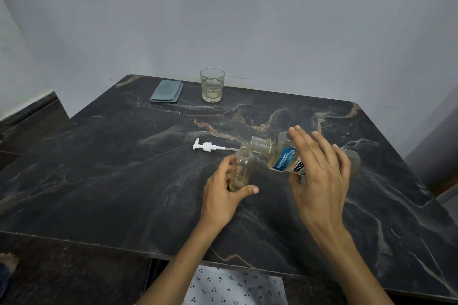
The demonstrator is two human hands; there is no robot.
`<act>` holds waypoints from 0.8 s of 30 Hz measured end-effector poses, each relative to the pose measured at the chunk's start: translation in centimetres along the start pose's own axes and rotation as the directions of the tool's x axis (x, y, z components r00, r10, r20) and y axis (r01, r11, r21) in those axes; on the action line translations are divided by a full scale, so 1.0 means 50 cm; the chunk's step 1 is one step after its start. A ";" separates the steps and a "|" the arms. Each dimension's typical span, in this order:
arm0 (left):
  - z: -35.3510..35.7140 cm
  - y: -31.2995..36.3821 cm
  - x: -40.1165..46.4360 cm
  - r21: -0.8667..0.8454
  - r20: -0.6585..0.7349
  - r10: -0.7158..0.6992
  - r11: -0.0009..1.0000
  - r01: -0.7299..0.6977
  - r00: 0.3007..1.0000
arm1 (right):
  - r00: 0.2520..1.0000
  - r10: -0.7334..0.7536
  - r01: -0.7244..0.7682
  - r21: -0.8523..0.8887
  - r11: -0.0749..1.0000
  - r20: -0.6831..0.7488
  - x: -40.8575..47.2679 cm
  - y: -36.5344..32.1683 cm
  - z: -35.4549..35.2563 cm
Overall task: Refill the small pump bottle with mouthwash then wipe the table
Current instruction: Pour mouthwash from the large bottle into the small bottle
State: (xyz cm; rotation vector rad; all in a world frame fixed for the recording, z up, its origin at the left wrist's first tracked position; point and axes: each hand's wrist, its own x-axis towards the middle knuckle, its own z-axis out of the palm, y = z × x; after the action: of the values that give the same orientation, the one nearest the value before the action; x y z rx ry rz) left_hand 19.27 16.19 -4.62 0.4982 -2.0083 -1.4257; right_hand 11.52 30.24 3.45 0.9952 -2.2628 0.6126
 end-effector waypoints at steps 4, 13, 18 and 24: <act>-0.001 0.003 -0.001 -0.004 0.012 -0.008 1.000 0.008 1.000 | 1.000 0.005 -0.005 -0.007 1.000 -0.007 -0.001 0.000 -0.001; -0.002 0.004 -0.001 -0.008 0.011 -0.011 1.000 0.011 1.000 | 1.000 0.015 -0.015 0.002 1.000 -0.005 -0.005 0.005 -0.001; -0.001 0.002 0.000 -0.008 0.013 -0.025 1.000 0.025 1.000 | 1.000 0.019 -0.018 0.013 1.000 -0.006 -0.004 0.004 -0.002; -0.002 -0.004 0.000 0.005 0.012 -0.018 1.000 0.018 1.000 | 1.000 0.006 -0.006 0.014 1.000 -0.006 -0.005 0.001 0.000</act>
State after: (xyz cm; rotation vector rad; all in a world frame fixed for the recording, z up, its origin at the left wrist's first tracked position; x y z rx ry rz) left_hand 19.34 16.04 -4.76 0.5124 -2.0223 -1.4377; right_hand 11.60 30.41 3.29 0.9929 -2.2596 0.6339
